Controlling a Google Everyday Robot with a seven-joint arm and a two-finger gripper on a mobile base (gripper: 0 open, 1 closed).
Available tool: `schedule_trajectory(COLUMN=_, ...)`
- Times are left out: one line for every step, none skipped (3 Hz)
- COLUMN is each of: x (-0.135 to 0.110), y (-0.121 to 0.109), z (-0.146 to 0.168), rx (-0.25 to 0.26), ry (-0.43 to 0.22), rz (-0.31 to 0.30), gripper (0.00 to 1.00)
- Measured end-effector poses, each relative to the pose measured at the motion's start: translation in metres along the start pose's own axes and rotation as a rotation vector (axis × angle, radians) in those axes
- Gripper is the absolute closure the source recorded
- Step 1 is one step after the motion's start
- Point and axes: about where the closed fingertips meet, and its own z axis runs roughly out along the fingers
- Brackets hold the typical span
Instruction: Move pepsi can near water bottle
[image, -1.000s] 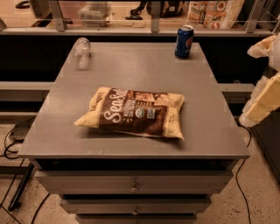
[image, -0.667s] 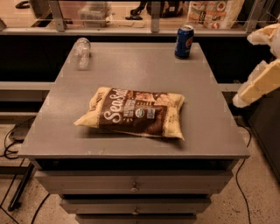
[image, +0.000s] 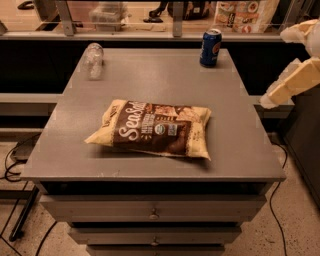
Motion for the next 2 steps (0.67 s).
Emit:
schedule_trajectory(x=0.001, y=-0.005, z=0.004, rx=0.005, ry=-0.040, rz=0.054, gripper=0.00)
schedule_trajectory(x=-0.010, y=-0.026, z=0.020, rx=0.037, ry=-0.097, rz=0.107, gripper=0.00)
